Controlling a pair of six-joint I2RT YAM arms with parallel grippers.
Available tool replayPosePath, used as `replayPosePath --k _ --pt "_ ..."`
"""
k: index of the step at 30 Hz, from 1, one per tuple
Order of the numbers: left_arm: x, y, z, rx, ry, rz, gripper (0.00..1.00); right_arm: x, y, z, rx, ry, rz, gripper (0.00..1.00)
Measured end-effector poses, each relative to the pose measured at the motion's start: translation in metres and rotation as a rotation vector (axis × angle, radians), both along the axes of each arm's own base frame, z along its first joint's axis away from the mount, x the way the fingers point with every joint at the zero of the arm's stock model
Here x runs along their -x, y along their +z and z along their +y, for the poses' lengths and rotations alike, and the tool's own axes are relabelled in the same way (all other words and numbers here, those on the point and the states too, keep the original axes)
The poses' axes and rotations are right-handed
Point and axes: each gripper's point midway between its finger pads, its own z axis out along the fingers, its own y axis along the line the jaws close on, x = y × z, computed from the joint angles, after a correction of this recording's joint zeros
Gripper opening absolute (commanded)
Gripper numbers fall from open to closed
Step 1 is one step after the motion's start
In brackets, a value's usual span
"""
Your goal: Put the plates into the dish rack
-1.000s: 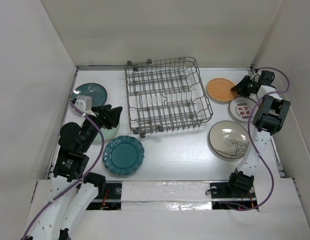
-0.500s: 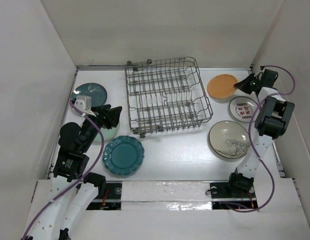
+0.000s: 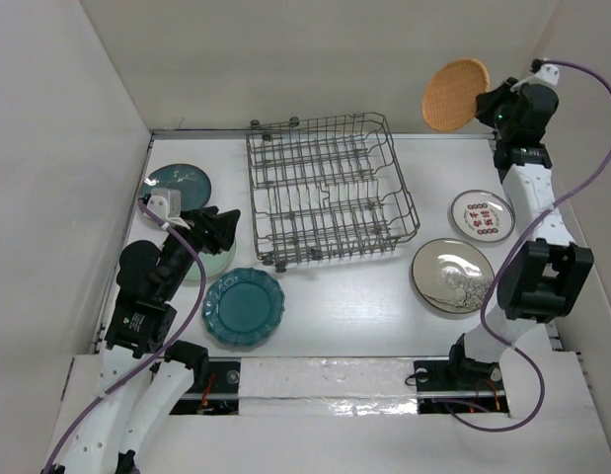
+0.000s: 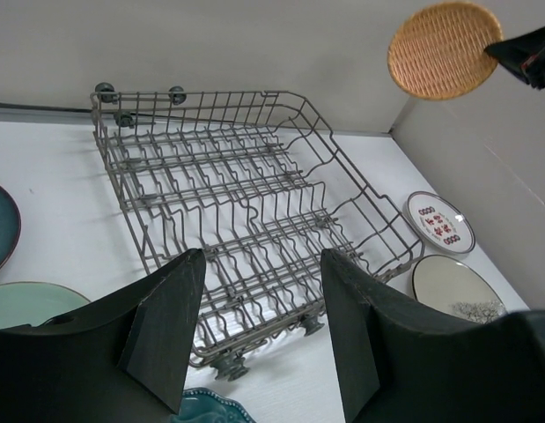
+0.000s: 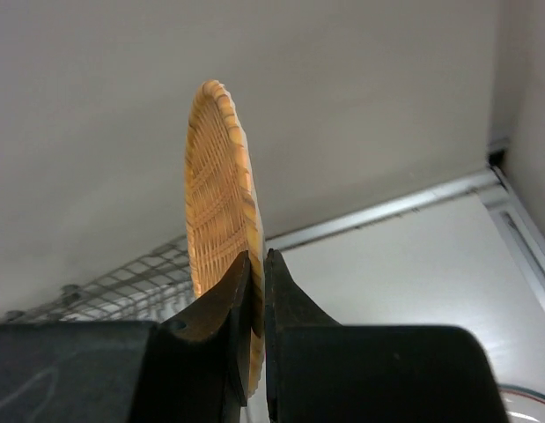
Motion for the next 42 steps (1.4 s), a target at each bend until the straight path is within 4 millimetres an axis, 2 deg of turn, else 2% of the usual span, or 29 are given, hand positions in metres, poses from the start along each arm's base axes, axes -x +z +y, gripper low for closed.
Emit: replayPosePath --k 3,5,7,9,12,17,20,27,42 --pt "0.000 -0.001 0.001 -0.001 0.004 0.003 0.52 0.002 0.030 0.049 0.061 0.064 -0.052 0.00" --pt "-0.001 -0.002 0.001 -0.002 0.005 0.007 0.51 0.002 0.035 0.081 0.100 0.102 -0.056 0.00" --pt "-0.002 -0.003 0.000 -0.003 0.005 0.011 0.51 0.004 0.026 0.104 0.140 0.120 -0.024 0.00" --pt "-0.003 -0.006 0.000 -0.006 0.005 0.019 0.51 0.005 0.009 0.127 0.186 0.130 0.033 0.00" --pt "-0.005 -0.009 -0.001 -0.010 0.005 0.032 0.50 0.003 -0.020 0.149 0.259 0.123 0.119 0.00" --pt "-0.005 -0.011 -0.001 -0.012 0.005 0.038 0.50 0.003 -0.072 0.162 0.366 0.086 0.267 0.00" --pt "-0.005 -0.011 -0.001 -0.012 0.005 0.039 0.50 0.005 -0.091 0.162 0.408 0.058 0.324 0.00" --pt "-0.005 -0.011 -0.001 -0.012 0.005 0.039 0.50 0.008 -0.102 0.162 0.438 0.004 0.360 0.00" --pt "-0.005 -0.011 -0.001 -0.012 0.005 0.040 0.50 0.010 -0.156 0.184 0.471 0.013 0.463 0.00"
